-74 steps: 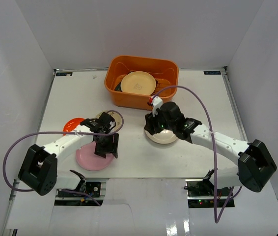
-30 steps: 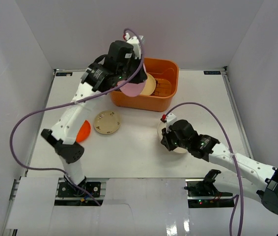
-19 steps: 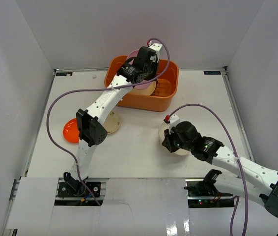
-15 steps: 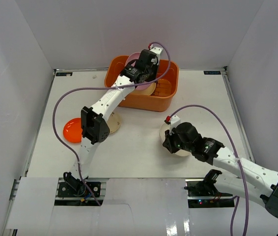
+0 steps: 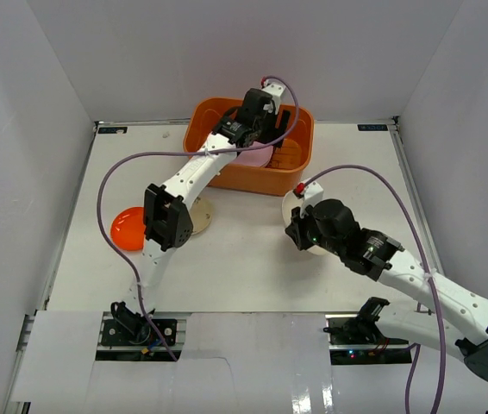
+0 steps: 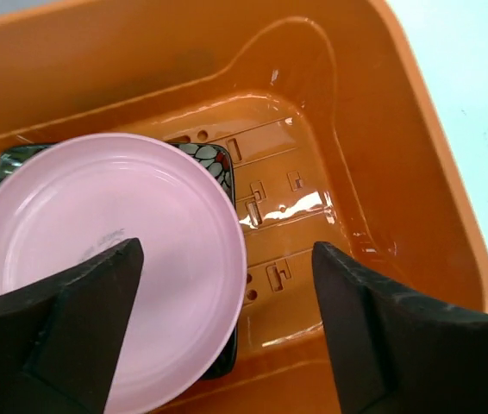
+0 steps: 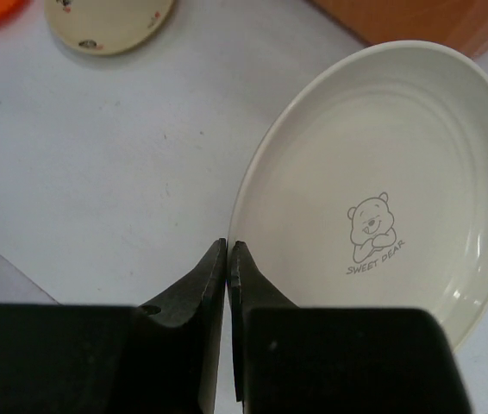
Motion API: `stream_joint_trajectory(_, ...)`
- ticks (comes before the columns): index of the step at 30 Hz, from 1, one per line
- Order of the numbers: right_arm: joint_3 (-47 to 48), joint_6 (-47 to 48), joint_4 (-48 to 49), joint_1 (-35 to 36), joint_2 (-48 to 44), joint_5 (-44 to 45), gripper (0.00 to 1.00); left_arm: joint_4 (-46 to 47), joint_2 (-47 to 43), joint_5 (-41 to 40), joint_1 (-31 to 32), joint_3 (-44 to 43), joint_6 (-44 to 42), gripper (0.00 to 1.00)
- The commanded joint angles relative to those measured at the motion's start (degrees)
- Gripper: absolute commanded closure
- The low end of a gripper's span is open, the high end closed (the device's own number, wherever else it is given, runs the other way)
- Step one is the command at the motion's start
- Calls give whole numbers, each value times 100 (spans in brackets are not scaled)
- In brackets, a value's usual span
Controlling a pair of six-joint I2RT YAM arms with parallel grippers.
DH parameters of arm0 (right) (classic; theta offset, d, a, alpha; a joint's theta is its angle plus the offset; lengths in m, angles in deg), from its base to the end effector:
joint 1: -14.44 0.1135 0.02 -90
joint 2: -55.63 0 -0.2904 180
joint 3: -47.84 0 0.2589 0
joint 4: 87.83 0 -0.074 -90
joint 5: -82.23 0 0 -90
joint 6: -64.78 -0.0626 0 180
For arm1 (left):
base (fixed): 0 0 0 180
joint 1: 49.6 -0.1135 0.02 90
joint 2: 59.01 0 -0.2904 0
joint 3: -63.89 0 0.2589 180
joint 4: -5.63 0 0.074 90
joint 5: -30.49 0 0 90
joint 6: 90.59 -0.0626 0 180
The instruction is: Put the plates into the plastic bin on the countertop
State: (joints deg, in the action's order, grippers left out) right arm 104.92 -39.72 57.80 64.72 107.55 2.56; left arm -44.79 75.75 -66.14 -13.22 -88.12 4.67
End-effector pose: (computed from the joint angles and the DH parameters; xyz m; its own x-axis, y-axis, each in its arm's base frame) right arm 0.1474 0.1598 0.2992 -0.4663 -0.1759 -0.8669 -0.5577 0.8192 0.1338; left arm 0.4759 -0.3416 0.3220 -0.4855 0.2446 -0.8393 0.4688 0.8832 -0.0138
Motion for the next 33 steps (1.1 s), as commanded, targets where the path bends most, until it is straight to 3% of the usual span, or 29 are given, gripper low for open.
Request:
stream_joint_trajectory(1,719,263,251,26,142,487,92,326,-1275,31,-35,254,10,9)
stream_joint_trajectory(5,1405,439,444,26,554,611,92,475,-2949,-259,-131,1456,457,8)
stream_joint_trajectory(6,1711,492,497,26,660,567,92,720,-3338,-329,-149,2390,598,8)
stream_joint_trajectory(11,2785,1176,743,52,1434,672,92,1240,-5659,-1381,-219,5085,1108,8)
stream_joint_trajectory(13,3336,1449,972,34,1995,813,92,1214,-6626,-1647,-298,5754,1170,8)
stream_joint_trajectory(17,4349,2932,1060,8,3539,629,92,890,-7875,-2253,-351,7492,1442,8)
stream_joint_trajectory(20,5286,3251,1183,-97,4620,225,92,582,-8614,-2448,-360,8486,1890,9)
stream_joint_trajectory(27,7485,3743,1008,-387,6750,-14,92,-602,-9248,-2430,-377,9272,2936,9)
stream_joint_trajectory(33,8121,3833,832,-651,7736,120,92,-1123,-9161,-2518,-404,9536,3929,10)
